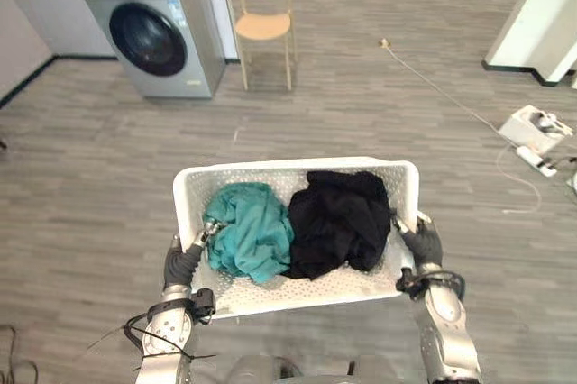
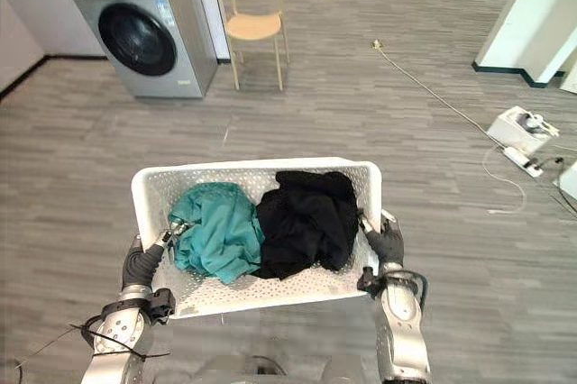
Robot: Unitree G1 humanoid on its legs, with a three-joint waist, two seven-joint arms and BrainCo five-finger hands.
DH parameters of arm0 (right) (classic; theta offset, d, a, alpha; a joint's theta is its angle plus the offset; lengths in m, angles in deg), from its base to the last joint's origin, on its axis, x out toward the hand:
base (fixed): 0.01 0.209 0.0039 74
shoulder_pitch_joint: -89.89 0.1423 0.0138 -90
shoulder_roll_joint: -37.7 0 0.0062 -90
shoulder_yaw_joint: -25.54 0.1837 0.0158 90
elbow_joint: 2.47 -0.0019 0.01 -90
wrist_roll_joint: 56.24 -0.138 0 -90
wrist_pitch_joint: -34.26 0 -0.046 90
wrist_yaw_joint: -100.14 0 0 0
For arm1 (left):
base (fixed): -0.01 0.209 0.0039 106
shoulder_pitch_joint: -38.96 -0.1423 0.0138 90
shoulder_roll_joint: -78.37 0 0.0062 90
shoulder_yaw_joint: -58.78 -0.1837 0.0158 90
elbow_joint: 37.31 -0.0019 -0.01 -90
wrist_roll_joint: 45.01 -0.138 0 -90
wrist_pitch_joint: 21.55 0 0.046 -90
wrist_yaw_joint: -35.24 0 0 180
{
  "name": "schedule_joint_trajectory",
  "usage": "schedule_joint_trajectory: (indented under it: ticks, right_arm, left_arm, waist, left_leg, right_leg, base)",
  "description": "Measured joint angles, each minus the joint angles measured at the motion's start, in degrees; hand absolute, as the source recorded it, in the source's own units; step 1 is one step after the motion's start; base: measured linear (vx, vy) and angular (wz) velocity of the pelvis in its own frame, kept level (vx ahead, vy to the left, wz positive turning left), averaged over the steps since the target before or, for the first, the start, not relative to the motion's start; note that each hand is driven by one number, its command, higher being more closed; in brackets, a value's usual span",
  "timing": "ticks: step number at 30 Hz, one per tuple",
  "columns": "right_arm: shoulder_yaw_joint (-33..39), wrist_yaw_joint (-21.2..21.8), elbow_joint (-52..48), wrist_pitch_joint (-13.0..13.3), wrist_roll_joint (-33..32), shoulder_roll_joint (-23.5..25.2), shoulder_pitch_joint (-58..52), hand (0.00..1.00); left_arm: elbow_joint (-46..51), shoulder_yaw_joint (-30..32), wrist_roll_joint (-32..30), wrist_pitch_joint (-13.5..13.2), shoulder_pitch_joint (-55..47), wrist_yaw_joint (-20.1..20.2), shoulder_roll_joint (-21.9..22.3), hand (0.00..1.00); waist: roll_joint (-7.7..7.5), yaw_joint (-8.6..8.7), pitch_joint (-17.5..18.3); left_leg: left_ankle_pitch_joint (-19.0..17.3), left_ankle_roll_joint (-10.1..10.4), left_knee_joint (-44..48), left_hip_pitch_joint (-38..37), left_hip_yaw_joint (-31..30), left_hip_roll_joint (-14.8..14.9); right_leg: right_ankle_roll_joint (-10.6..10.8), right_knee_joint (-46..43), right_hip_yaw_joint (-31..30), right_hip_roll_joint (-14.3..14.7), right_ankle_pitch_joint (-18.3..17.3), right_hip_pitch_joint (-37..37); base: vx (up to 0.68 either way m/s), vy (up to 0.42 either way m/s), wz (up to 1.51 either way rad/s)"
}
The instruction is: Pick up the laundry basket with both hands and put the clothes into the washing machine.
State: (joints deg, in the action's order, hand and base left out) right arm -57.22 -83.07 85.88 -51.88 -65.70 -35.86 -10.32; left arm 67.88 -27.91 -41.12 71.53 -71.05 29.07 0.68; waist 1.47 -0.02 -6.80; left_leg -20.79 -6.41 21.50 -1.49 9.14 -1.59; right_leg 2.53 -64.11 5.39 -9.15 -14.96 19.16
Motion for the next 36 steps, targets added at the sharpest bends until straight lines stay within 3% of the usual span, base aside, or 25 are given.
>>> schedule_joint_trajectory:
  ticks: [2, 4, 5, 6, 7, 8, 9, 10, 11, 12, 13, 14, 19, 20, 21, 22, 23, 24, 25, 26, 27, 28, 29, 32, 36]
  right_arm:
    - [1.2, -0.3, -2.3, -0.1, 0.0, 0.1, -2.1, 1.00]
    - [1.9, -0.5, -3.4, -0.2, 0.0, 0.6, -3.0, 1.00]
    - [2.1, -0.8, -3.9, -0.2, 0.0, 0.4, -3.8, 1.00]
    - [2.2, -0.9, -3.9, -0.7, 0.0, -1.0, -3.6, 1.00]
    - [2.4, -1.2, -4.5, -1.3, 0.1, -1.1, -2.9, 1.00]
    - [3.0, -1.7, -5.6, -1.9, 0.1, -1.6, -3.0, 1.00]
    - [2.8, -1.7, -7.0, -1.9, -0.2, -2.2, -4.2, 1.00]
    - [2.5, -1.9, -8.7, -1.7, -0.4, -2.1, -5.3, 1.00]
    - [2.5, -2.2, -9.4, -0.7, -1.3, -3.3, -4.9, 1.00]
    - [2.6, -2.7, -8.9, -0.5, -1.3, -3.3, -4.2, 1.00]
    - [2.2, -3.4, -7.4, -0.7, -1.3, -2.9, -2.4, 1.00]
    - [1.6, -3.8, -7.3, -0.7, -1.3, -2.7, -2.4, 1.00]
    - [1.1, -4.1, -7.1, -0.4, -1.4, -3.6, -1.1, 1.00]
    - [1.2, -4.0, -6.5, -0.4, -1.4, -4.0, -0.3, 1.00]
    - [1.4, -4.0, -6.1, -0.4, -1.4, -4.9, 0.1, 1.00]
    - [1.4, -4.0, -6.0, -0.3, -1.4, -5.1, 0.2, 1.00]
    - [1.2, -4.2, -5.3, -0.3, -1.4, -5.0, 0.3, 1.00]
    - [1.3, -4.1, -4.2, -0.4, -1.4, -4.0, 0.6, 1.00]
    - [1.5, -4.0, -4.1, -0.4, -1.4, -3.9, 0.5, 1.00]
    - [1.6, -3.7, -4.1, -0.3, -1.4, -3.6, 0.4, 1.00]
    - [2.1, -3.0, -4.0, -0.2, -1.4, -2.9, 0.2, 1.00]
    - [2.3, -2.7, -3.7, -0.1, -1.4, -2.7, 0.3, 1.00]
    - [2.3, -2.6, -2.3, 0.0, -1.2, -1.6, 0.6, 1.00]
    - [2.3, -2.7, -0.9, 0.0, -1.1, -1.4, 0.1, 1.00]
    - [2.3, -2.4, -2.2, 0.7, -1.3, -0.8, -1.0, 1.00]
  left_arm:
    - [0.0, -1.3, 0.0, 0.0, 0.3, 0.1, -0.5, 1.00]
    - [0.0, -2.4, 0.0, -0.1, 1.2, 0.4, -2.2, 1.00]
    - [-0.3, -3.0, 0.0, -0.1, 1.6, 0.4, -2.1, 1.00]
    - [-2.1, -3.3, -0.2, 0.1, 2.6, 0.4, -0.1, 1.00]
    - [-2.8, -3.1, -0.3, 0.1, 3.8, 0.4, 0.1, 1.00]
    - [-5.7, -3.8, -0.6, 0.1, 7.1, 0.1, 0.5, 1.00]
    - [-6.3, -3.9, -0.6, 0.1, 6.6, 0.4, 1.4, 1.00]
    - [-5.4, -3.9, -0.6, -0.1, 5.9, 0.7, 1.1, 1.00]
    - [-5.1, -3.8, -0.3, -1.2, 5.7, 0.7, 2.2, 1.00]
    - [-4.9, -3.8, -0.1, -1.3, 6.2, 0.7, 2.3, 1.00]
    - [-4.7, -3.6, -0.1, -1.2, 6.8, 0.7, 1.1, 1.00]
    - [-4.7, -3.5, 0.1, -1.2, 6.4, 0.7, 0.4, 1.00]
    - [-4.1, -2.8, 0.3, -1.3, 6.2, 0.7, 1.1, 1.00]
    - [-4.1, -2.7, 0.4, -1.3, 6.3, 0.7, 1.8, 1.00]
    - [-3.8, -2.7, 0.3, -1.3, 5.8, 0.7, 2.6, 1.00]
    - [-3.5, -2.7, 0.3, -1.3, 5.7, 0.7, 2.6, 1.00]
    - [-3.4, -2.6, 0.2, -1.3, 5.6, 0.5, 2.3, 1.00]
    - [-3.4, -2.4, -0.2, -1.1, 5.4, 0.1, 2.3, 1.00]
    - [-3.3, -2.4, -0.4, -1.1, 5.3, 0.1, 2.3, 1.00]
    - [-2.6, -2.4, -0.5, -1.1, 4.7, 0.1, 2.1, 1.00]
    - [-2.0, -2.7, -0.5, -1.1, 4.3, 0.1, 1.4, 1.00]
    - [-1.9, -2.8, -0.5, -1.0, 4.3, 0.1, 1.0, 1.00]
    - [-1.8, -2.6, -0.5, -0.9, 4.6, 0.0, 0.4, 1.00]
    - [-1.8, -2.8, -0.6, 0.3, 4.3, 0.0, 0.1, 1.00]
    - [-1.7, -3.2, -0.6, 0.1, 5.0, 0.0, -1.3, 1.00]
  waist:
    - [1.65, 1.60, 0.3]
    - [0.19, 2.53, 0.8]
    - [0.19, 3.26, 1.2]
    - [3.88, 2.23, 2.2]
    - [3.83, 2.32, 1.5]
    - [1.98, 3.92, -1.3]
    - [3.74, 3.71, -0.3]
    - [3.02, 3.85, 0.0]
    - [7.12, 2.38, 0.2]
    - [7.69, 1.77, 0.1]
    - [6.45, 0.68, -0.7]
    - [5.14, 0.03, -1.2]
    - [2.79, -1.56, -2.0]
    - [2.96, -2.45, -1.9]
    - [4.86, -3.49, -0.8]
    - [5.38, -4.06, -0.6]
    - [5.16, -4.29, -0.1]
    - [3.01, -3.58, 0.4]
    - [1.88, -3.41, 0.6]
    - [-0.43, -3.50, 0.7]
    - [-2.82, -3.71, 0.6]
    - [-3.62, -3.68, 0.7]
    - [-4.79, -3.30, 0.7]
    - [-1.97, -1.63, 0.0]
    - [0.50, 0.93, 0.4]
  left_leg:
    - [1.3, 2.6, -7.3, -7.3, -1.4, 1.6]
    - [1.4, 5.1, -10.2, -12.4, -2.3, 2.1]
    - [0.2, 7.0, -10.5, -15.6, -4.1, 3.1]
    - [0.3, 7.8, -7.4, -16.2, -5.8, 7.3]
    - [2.3, 9.6, -3.7, -15.2, -6.7, 7.7]
    - [10.6, 10.3, 6.9, -13.7, -8.2, 5.7]
    - [21.7, 11.8, 20.5, -9.7, -7.0, 8.1]
    - [27.3, 11.3, 28.8, -6.4, -6.1, 9.5]
    - [25.8, 8.0, 45.0, 0.7, -4.0, 16.0]
    - [23.8, 5.1, 51.1, 3.9, -3.5, 17.9]
    - [20.5, 0.4, 58.7, 9.6, -2.5, 19.9]
    - [17.7, -0.7, 60.1, 13.8, -1.2, 20.4]
    - [9.7, 4.2, 30.7, 24.4, 2.7, 13.4]
    - [10.9, 6.4, 16.0, 25.2, 2.4, 11.0]
    - [15.3, 12.5, -1.9, 26.0, 2.1, 10.8]
    - [17.5, 13.0, -4.7, 26.4, 2.2, 10.9]
    - [22.0, 9.6, -1.5, 26.2, 2.6, 9.8]
    - [20.9, 3.8, 1.4, 26.0, 2.8, 7.4]
    - [19.8, 2.3, 2.8, 25.7, 3.3, 6.3]
    - [17.3, 1.0, 5.4, 24.8, 4.5, 4.0]
    - [13.0, 0.2, 7.7, 22.8, 5.1, 1.6]
    - [10.3, -0.6, 8.3, 21.4, 5.0, 0.7]
    - [7.0, -1.0, 9.0, 18.2, 4.4, -1.1]
    - [4.1, -1.1, 2.4, 4.8, -0.3, -2.2]
    - [2.5, 1.3, -5.8, -6.1, -4.6, 1.3]
  right_leg:
    - [0.1, 17.9, 3.0, 2.0, -0.2, 5.3]
    - [-0.7, 43.6, 4.3, 3.5, 8.4, 6.3]
    - [-3.0, 47.8, 3.4, 6.0, 20.7, 5.8]
    - [-5.1, 45.0, 3.2, 9.5, 21.6, 5.2]
    - [-5.8, 41.3, 3.1, 9.1, 19.1, 5.4]
    - [-7.2, 27.2, 4.9, 6.3, 12.6, 7.2]
    - [-8.0, 31.6, 7.3, 8.6, 11.5, 3.5]
    - [-10.4, 35.1, 7.6, 9.4, 9.8, 0.9]
    - [-10.2, 35.5, 7.7, 13.5, 6.6, -2.4]
    - [-10.8, 36.0, 7.2, 14.9, 5.3, -4.2]
    - [-11.3, 37.5, 5.6, 15.6, 3.5, -8.8]
    - [-11.4, 40.8, 4.1, 15.3, 3.3, -13.6]
    - [-9.3, 52.6, -0.5, 10.5, 1.1, -27.6]
    - [-8.7, 53.9, -1.2, 8.9, 0.0, -29.8]
    - [-8.0, 55.9, -2.6, 8.9, -0.6, -32.8]
    - [-7.2, 56.1, -3.3, 9.0, -1.3, -34.1]
    - [-4.9, 54.7, -5.1, 7.9, -2.9, -35.4]
    - [-4.1, 48.7, -5.9, 5.0, -3.4, -34.5]
    - [-2.9, 43.6, -6.7, 3.5, -2.9, -32.7]
    - [2.6, 32.2, -8.4, 1.1, -0.1, -28.8]
    - [12.3, 20.4, -10.8, -0.4, 6.9, -24.6]
    - [13.4, 14.8, -11.7, -0.7, 12.4, -22.5]
    - [13.1, 2.0, -11.2, -2.2, 17.7, -17.1]
    - [1.5, -9.9, -2.4, -3.2, 9.1, -8.0]
    - [0.3, 8.4, 1.0, 0.8, 2.2, 4.3]
  base:
    - [0.83, -0.020, 0.70]
    - [0.88, -0.092, 0.58]
    - [1.13, -0.169, 0.07]
    - [1.12, -0.158, -0.02]
    - [1.07, -0.173, 0.14]
    - [0.74, -0.220, 0.36]
    - [0.67, -0.273, 0.39]
    - [0.63, -0.278, -0.35]
    - [0.53, -0.146, -0.61]
    - [0.72, -0.080, -0.90]
    - [0.75, -0.021, -0.64]
    - [0.74, -0.025, -0.51]
    - [0.70, 0.102, -0.27]
    - [0.94, 0.322, -0.47]
    - [0.83, 0.321, -0.53]
    - [0.68, 0.291, -0.52]
    - [0.56, 0.276, -0.08]
    - [0.57, 0.275, 0.15]
    - [0.77, 0.355, 0.39]
    - [0.95, 0.378, 0.30]
    - [0.80, 0.309, 0.29]
    - [0.90, 0.244, 0.31]
    - [0.71, 0.106, 0.38]
    - [0.72, 0.078, 0.48]
    - [0.62, -0.039, 0.56]
